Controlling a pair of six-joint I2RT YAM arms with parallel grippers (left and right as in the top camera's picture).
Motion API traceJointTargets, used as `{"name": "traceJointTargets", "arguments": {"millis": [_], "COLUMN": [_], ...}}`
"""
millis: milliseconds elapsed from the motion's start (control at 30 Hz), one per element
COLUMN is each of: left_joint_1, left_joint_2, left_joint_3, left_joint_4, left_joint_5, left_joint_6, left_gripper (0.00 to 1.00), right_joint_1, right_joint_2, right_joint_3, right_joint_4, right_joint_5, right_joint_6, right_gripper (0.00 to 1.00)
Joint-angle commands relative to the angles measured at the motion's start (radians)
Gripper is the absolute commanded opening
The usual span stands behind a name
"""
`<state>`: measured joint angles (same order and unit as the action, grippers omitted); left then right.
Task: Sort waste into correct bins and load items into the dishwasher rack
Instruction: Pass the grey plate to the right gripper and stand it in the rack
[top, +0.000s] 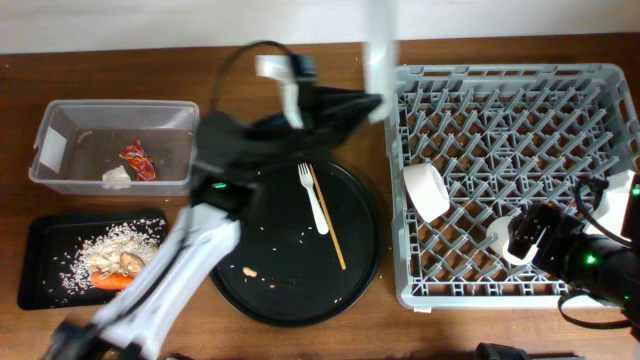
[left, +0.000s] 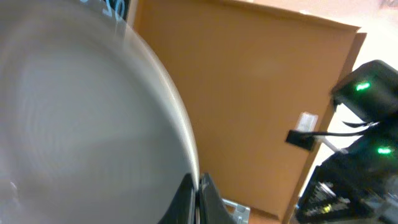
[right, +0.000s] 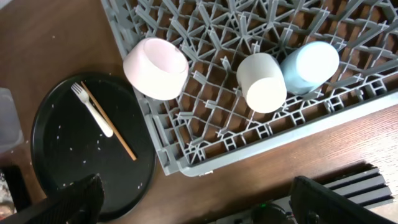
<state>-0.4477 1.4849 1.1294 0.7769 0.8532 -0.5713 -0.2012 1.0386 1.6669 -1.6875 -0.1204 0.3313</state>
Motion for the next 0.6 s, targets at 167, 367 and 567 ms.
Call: {"name": "traceJointTargets", "arguments": {"millis": [167, 367, 567], "left_joint_1": [-0.241, -0.262, -0.229], "left_joint_2": [0.515, 0.599, 0.599], "left_joint_3": [0.029, 0.031, 0.053], "left_joint_4": [0.449, 0.348, 0.212], "left_joint_5": [-0.294, -0.406, -0.342], "left_joint_6": [-0.383, -0.362, -0.348], "left_gripper": [0.0, 0.0, 0.99], "right_joint_1": [0.004, 0.004, 0.004], "right_joint_2": [-0.005, -0.005, -0.005], "right_joint_3": [0.007, 0.007, 0.007], "right_joint_4": [-0.011, -0.011, -0.011], "right_joint_5": [0.028, 0.027, 0.027], "right_joint_6": [0.025, 0.022, 0.022], "right_gripper": [0.98, 0.98, 0.98]}}
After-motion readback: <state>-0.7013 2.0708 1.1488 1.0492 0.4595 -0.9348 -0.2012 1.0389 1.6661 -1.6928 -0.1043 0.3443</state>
